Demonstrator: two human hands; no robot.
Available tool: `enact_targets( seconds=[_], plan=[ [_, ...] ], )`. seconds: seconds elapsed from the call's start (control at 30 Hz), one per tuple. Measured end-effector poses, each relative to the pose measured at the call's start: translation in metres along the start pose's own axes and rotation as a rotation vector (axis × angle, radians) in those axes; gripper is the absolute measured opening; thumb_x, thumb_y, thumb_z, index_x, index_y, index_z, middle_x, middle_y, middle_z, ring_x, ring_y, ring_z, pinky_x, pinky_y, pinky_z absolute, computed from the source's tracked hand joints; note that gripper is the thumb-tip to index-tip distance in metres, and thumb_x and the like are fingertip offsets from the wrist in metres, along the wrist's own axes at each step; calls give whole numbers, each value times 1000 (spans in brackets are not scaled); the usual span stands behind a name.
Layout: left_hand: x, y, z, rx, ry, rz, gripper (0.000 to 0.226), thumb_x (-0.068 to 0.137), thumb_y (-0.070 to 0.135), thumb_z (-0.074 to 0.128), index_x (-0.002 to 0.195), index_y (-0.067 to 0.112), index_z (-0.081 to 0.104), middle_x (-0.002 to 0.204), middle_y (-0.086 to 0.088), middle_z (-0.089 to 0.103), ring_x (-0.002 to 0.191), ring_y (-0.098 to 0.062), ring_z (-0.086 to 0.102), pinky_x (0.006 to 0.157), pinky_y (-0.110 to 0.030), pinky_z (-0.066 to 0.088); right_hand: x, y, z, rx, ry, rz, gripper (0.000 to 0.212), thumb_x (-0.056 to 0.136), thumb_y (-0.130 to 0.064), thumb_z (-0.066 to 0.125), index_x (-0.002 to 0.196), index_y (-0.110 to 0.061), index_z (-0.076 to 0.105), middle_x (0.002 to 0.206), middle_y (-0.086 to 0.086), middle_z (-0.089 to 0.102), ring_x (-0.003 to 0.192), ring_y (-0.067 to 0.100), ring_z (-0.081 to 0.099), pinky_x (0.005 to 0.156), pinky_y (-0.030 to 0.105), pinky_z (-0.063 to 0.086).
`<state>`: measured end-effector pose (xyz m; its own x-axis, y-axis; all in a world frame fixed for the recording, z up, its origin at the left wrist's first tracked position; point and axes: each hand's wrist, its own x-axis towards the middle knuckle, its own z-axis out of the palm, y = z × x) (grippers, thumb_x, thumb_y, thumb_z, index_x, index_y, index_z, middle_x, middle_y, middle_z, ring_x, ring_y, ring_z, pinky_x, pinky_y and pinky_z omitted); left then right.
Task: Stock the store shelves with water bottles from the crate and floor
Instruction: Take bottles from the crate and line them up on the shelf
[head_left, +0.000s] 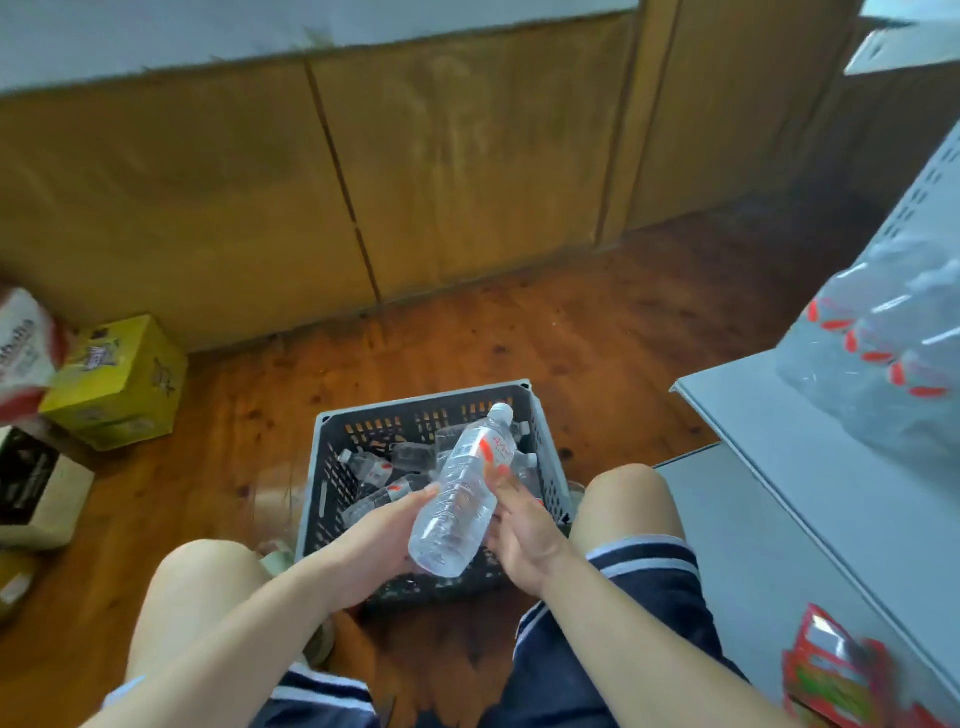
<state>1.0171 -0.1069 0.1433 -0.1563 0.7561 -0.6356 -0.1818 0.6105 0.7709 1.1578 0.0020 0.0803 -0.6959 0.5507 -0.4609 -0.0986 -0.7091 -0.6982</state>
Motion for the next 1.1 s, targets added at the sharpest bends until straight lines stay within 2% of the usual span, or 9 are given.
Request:
enact_targets(
  seconds=[0.1, 0.23, 0.4, 0.53, 0.67, 0.73, 0.83, 0.93, 1.1],
  plan=[
    [-5, 2, 10, 134, -45, 4, 51, 94, 60, 54, 132, 27, 60, 121, -1, 74, 111, -25, 71, 100, -43, 54, -10, 0, -11, -75, 137, -32, 70, 75, -56, 76, 136, -31, 54, 131, 1, 67, 118, 24, 65, 96, 40, 53],
    [-3, -11, 7, 188, -52, 40, 91, 63, 59, 88, 138, 20, 53, 126, 0, 71, 109, -20, 71, 89, -35, 59, -20, 11, -28, -89, 241, -41, 85, 66, -59, 83, 137, -30, 48, 133, 1, 63, 115, 24, 66, 89, 34, 57],
    [11, -41, 23, 286, -48, 51, 92, 58, 64, 89, 134, 22, 58, 118, 2, 74, 105, -17, 72, 91, -36, 59, -38, 26, -48, -146, 287, -72, 87, 53, -58, 89, 124, -17, 58, 115, 5, 75, 102, 24, 74, 97, 46, 57],
    [18, -32, 62, 438, -59, 110, 75, 81, 50, 80, 141, 17, 50, 130, 9, 63, 103, -8, 64, 84, -25, 55, -54, 25, -64, -156, 392, -83, 74, 73, -57, 82, 131, -20, 56, 121, 4, 73, 103, 24, 74, 94, 45, 59],
    [36, -22, 81, 501, -106, 167, 97, 78, 59, 77, 155, 18, 34, 156, 0, 42, 134, -17, 48, 106, -30, 41, -76, 15, -78, -118, 460, -70, 78, 75, -67, 76, 138, -29, 51, 133, 2, 66, 107, 28, 72, 96, 45, 58],
    [40, -19, 89, 528, -174, 182, 102, 69, 65, 79, 152, 21, 39, 153, 1, 47, 129, -16, 52, 105, -31, 43, -88, 14, -81, -51, 474, -99, 86, 69, -68, 80, 139, -28, 50, 131, 3, 67, 107, 29, 72, 97, 47, 57],
    [43, -18, 103, 519, -252, 199, 80, 78, 54, 80, 144, 26, 45, 143, 7, 52, 117, -8, 52, 95, -26, 42, -104, 14, -85, 11, 517, -180, 89, 65, -68, 82, 139, -32, 49, 131, 3, 68, 109, 30, 72, 97, 51, 56],
    [42, -16, 115, 533, -317, 234, 35, 85, 39, 79, 110, 39, 54, 103, 19, 63, 87, 3, 59, 73, -13, 46, -117, 9, -85, 34, 567, -237, 76, 70, -58, 83, 134, -32, 52, 126, 9, 70, 108, 31, 71, 94, 48, 58],
    [46, -16, 133, 585, -352, 301, 44, 83, 38, 81, 121, 31, 59, 94, 6, 77, 80, 1, 71, 68, -11, 49, -139, 5, -98, 18, 622, -299, 53, 90, -35, 75, 137, -24, 52, 119, 6, 74, 104, 27, 74, 86, 45, 60]
  ],
)
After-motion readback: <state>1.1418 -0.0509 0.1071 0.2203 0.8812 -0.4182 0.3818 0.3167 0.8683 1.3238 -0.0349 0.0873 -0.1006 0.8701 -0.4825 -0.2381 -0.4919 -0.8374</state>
